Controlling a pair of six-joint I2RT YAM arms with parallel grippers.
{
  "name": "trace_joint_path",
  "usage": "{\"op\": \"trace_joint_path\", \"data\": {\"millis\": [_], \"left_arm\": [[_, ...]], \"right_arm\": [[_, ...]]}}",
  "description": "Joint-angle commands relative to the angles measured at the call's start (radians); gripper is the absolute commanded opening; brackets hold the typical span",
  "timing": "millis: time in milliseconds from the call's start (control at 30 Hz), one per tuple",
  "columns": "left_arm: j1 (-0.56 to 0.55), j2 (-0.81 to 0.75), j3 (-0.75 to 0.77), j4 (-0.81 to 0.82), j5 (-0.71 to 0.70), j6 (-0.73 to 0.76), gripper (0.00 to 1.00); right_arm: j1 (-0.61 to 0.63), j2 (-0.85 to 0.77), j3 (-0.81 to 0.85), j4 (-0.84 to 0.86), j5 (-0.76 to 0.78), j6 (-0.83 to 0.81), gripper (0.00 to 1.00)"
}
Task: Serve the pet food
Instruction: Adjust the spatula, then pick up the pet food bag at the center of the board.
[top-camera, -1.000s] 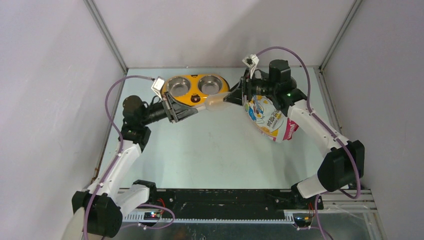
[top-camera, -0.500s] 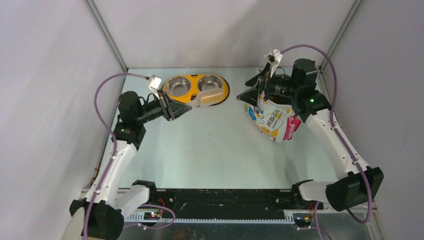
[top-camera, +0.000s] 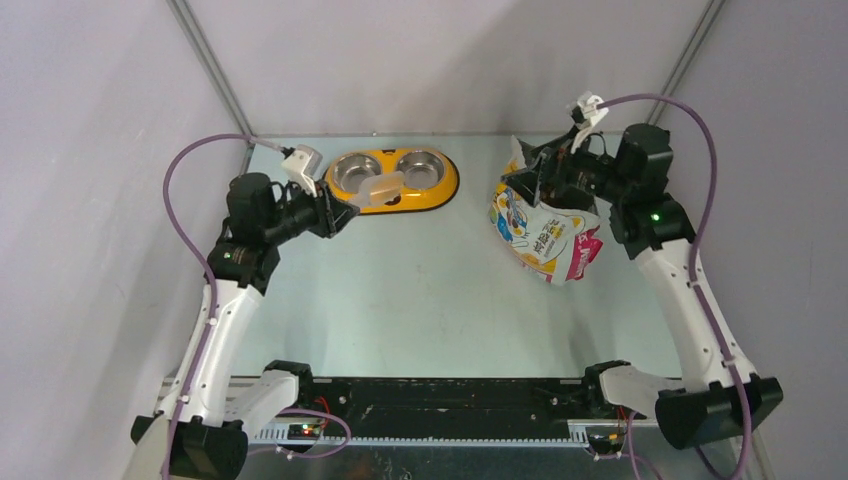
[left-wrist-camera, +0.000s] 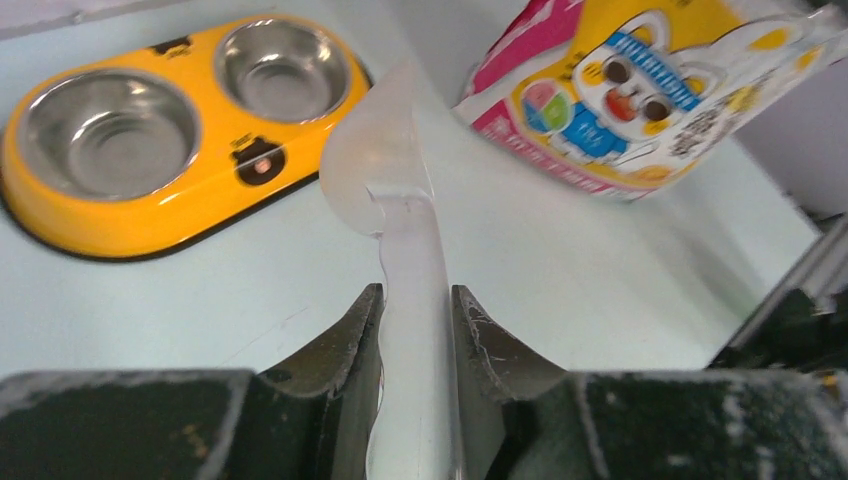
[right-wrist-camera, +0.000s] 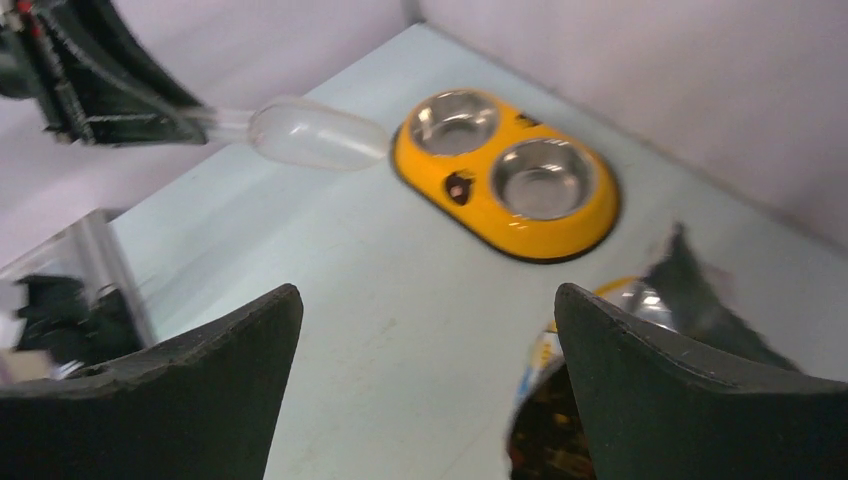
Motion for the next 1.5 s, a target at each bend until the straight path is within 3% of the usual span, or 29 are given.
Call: {"op": "trace_joint_path", "data": {"millis": [0, 200, 400, 600, 1100, 1300, 1467], "left_arm": [[0.009, -0.015, 0.033, -0.129, -0.150, 0.171, 0.00], [0.009, -0.094, -0.062, -0.105, -0.196, 0.215, 0.00], [0.009, -0.200, -0.176, -0.011, -0.150, 0.191, 0.00], [0.030, -0.212, -0.202, -0.003, -0.076, 0.187, 0.00], [0.065, -0.221, -0.241, 0.044, 0.001, 0.155, 0.00], [0.070, -0.226, -0.243, 0.050, -0.009, 0.146, 0.00], [0.075, -0.225, -0.246, 0.056, -0.015, 0.136, 0.00]], "right_arm": [[-0.009, -0.085, 0.010, -0.012, 0.275, -0.092, 1.00], [-0.016, -0.126, 0.014, -0.024, 0.502, -0.199, 0.99], [-0.044, -0.032, 0.107, -0.148, 0.628, -0.244, 1.00], [-0.091, 0.062, 0.186, -0.256, 0.596, -0.232, 0.99], [-0.248, 0.145, 0.277, -0.415, 0.271, -0.160, 1.00], [-0.258, 0.116, 0.290, -0.388, 0.405, -0.086, 0.99], [-0.257, -0.006, 0.130, -0.213, 0.457, -0.143, 0.99]]}}
